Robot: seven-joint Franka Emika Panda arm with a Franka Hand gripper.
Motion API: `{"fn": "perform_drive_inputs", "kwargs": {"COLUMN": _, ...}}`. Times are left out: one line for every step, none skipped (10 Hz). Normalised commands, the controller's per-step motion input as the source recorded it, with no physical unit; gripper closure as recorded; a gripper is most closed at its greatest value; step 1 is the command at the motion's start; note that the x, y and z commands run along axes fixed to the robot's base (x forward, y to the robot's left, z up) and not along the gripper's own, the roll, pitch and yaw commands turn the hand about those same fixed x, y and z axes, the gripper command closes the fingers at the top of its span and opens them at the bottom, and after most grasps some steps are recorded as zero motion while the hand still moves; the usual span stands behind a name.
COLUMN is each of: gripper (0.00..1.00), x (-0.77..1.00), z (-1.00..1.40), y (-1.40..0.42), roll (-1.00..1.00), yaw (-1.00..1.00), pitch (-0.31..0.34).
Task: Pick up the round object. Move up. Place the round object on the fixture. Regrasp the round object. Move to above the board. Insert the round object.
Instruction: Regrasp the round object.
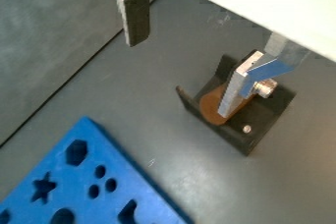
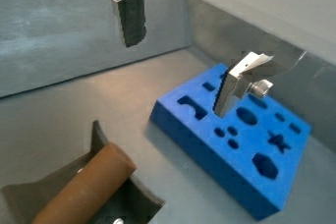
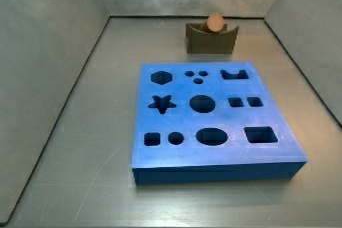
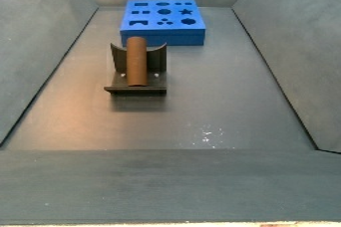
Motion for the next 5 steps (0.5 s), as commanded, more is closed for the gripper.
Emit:
{"fn": "perform_drive_inputs", "kwargs": {"gripper": 0.0, "x": -0.03, "z": 0.02, "y": -0.03, "roll": 1.0, "yaw": 0.02, "pitch": 0.034}}
{"fn": "perform_drive_inputs", "kwargs": {"gripper": 0.0, "x": -0.03, "z": 0.01, "y": -0.03, "roll": 1.0, "yaw": 0.02, "pitch": 0.03}}
{"fn": "perform_drive_inputs", "kwargs": {"gripper": 0.0, "x": -0.03, "z": 0.01, "y": -0.02, "roll": 1.0, "yaw": 0.02, "pitch": 0.026}}
{"fn": "perform_drive_inputs", "kwargs": {"gripper": 0.0, "x": -0.02, "z": 0.01, "y": -0.02, "roll": 1.0, "yaw": 0.02, "pitch": 0.022}}
{"fn": "perform_drive_inputs", "kwargs": {"gripper": 0.0, "x": -0.02, "z": 0.01, "y": -0.02, "roll": 1.0, "yaw": 0.03, "pitch": 0.018}}
